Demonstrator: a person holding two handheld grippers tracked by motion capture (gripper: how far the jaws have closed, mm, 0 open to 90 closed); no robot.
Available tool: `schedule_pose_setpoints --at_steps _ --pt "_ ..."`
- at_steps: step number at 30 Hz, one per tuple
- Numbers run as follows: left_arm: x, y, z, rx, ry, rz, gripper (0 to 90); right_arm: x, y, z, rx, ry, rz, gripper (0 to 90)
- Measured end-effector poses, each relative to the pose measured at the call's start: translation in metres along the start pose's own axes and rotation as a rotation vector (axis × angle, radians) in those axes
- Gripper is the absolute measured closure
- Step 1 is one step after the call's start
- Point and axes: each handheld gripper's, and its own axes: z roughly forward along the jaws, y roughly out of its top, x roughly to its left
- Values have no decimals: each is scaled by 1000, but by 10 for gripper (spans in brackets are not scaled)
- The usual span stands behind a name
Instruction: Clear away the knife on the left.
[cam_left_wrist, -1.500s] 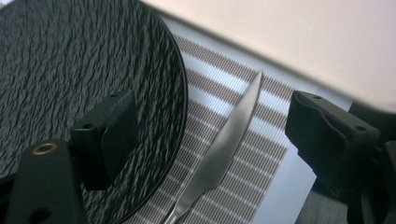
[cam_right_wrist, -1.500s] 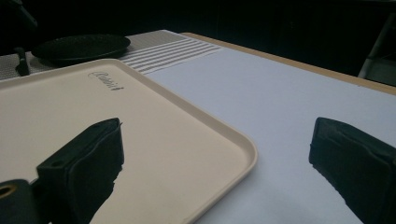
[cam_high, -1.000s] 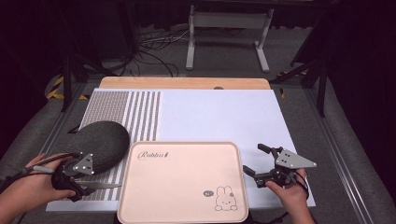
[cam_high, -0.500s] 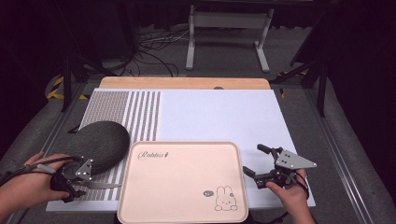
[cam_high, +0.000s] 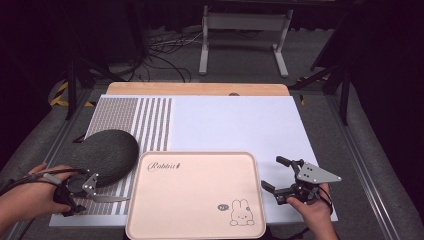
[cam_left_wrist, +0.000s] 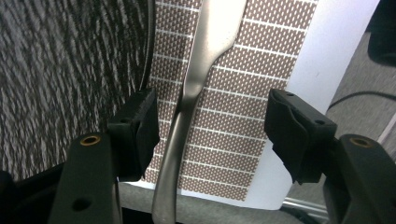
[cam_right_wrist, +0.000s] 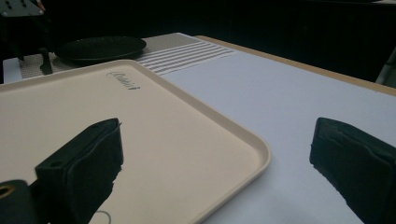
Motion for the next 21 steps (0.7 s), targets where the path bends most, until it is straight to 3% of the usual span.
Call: schedule_pose_setpoints --at_steps 6,14,18,21 --pt "3 -1 5 32 6 78 461 1 -1 -3 0 -2 1 35" --pt "8 -3 11 48 -28 99 521 2 -3 -6 4 -5 -1 37" --pt "12 -3 10 41 -30 108 613 3 -4 -8 6 3 2 39" --pt "14 -1 11 76 -26 136 676 3 -4 -8 9 8 0 41"
